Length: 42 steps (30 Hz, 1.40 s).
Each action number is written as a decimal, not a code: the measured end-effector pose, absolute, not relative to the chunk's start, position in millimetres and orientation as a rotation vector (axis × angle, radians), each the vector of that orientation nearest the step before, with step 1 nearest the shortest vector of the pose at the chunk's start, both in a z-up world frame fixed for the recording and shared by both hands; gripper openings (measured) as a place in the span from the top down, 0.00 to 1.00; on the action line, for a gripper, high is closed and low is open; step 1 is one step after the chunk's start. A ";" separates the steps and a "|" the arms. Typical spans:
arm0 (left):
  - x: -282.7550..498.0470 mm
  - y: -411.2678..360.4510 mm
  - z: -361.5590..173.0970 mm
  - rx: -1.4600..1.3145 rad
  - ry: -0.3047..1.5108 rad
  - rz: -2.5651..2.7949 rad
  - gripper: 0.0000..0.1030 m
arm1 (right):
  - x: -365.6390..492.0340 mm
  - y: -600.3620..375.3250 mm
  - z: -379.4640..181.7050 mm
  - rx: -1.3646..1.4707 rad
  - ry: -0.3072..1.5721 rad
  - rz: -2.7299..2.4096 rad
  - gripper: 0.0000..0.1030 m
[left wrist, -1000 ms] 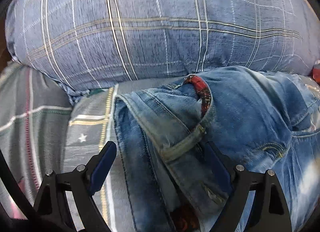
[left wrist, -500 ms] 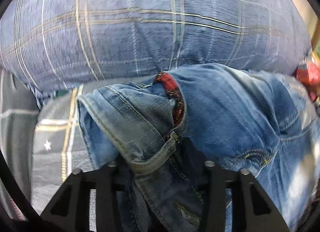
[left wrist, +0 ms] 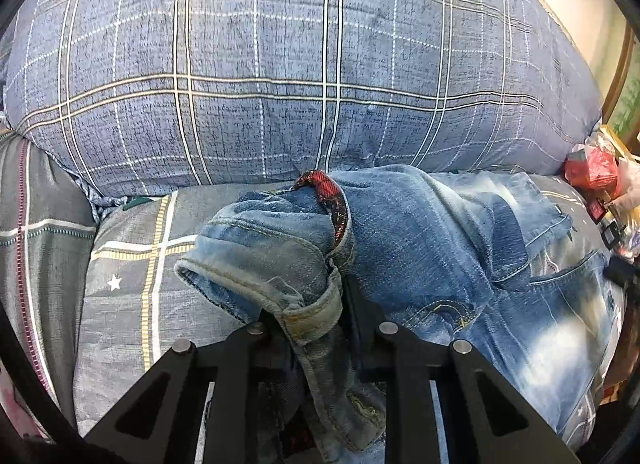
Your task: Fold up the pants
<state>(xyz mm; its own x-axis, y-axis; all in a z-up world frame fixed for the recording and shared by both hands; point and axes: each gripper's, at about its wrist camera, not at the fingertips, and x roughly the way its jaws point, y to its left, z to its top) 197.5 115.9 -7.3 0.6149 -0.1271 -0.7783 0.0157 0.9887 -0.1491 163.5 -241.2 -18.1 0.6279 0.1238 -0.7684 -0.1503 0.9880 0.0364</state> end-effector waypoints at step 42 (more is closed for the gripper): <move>172.1 139.7 34.6 -0.270 0.740 -0.108 0.86 | 306.8 -264.0 23.0 -0.108 0.897 0.024 0.87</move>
<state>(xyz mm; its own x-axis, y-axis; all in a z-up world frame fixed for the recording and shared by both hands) 172.1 139.7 34.6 0.7349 -0.1920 -0.6505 0.0025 0.9599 -0.2805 306.8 -264.0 23.0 0.6241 -0.0248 -0.7810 -0.0658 0.9943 -0.0842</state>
